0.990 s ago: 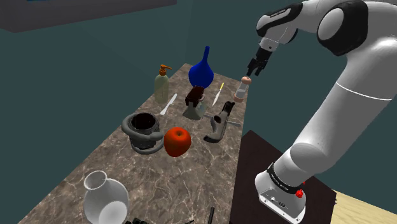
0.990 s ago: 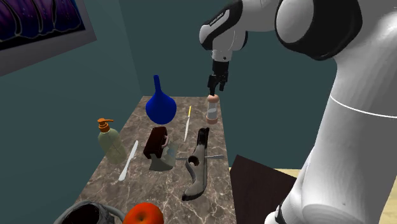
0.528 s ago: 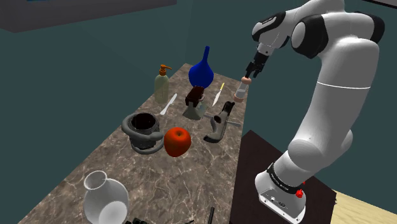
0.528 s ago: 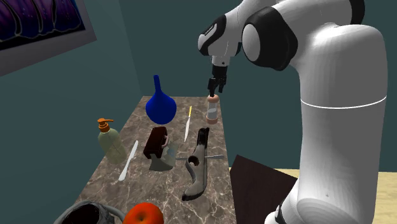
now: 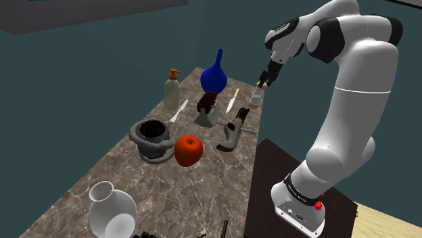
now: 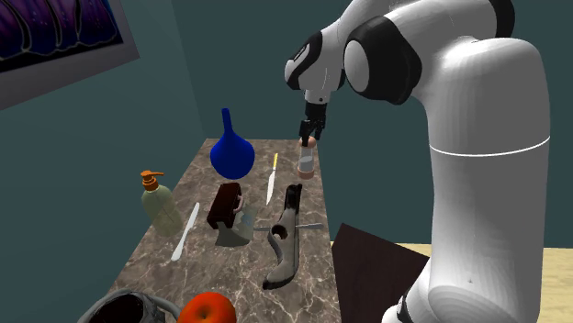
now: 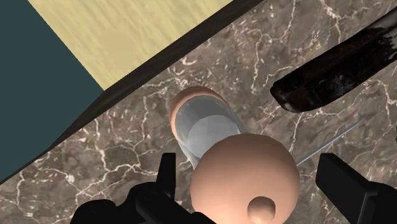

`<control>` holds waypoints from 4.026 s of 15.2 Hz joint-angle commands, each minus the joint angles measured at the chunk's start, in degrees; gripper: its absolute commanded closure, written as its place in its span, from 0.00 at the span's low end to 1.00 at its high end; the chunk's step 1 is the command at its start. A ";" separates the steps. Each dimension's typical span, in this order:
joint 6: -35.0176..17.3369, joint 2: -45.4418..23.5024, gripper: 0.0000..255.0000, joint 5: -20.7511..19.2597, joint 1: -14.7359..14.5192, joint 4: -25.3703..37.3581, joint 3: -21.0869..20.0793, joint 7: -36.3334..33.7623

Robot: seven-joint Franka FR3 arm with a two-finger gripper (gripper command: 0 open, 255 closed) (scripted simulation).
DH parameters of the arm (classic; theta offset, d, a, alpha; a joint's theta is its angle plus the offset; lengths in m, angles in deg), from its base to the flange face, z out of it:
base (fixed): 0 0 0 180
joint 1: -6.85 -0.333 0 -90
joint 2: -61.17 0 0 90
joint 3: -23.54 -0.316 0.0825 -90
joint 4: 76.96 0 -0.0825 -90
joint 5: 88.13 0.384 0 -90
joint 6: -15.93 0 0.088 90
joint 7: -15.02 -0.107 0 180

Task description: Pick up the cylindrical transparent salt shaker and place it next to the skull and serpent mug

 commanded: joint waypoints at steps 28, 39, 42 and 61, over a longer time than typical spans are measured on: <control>7.93 3.97 1.00 -3.04 -0.66 4.89 1.36 -2.61; 15.44 5.83 1.00 -4.58 -0.53 11.05 2.00 -4.30; 17.62 6.06 1.00 -4.81 -0.37 13.09 2.12 -4.67; 33.26 3.87 1.00 -3.75 2.75 30.86 2.45 -6.19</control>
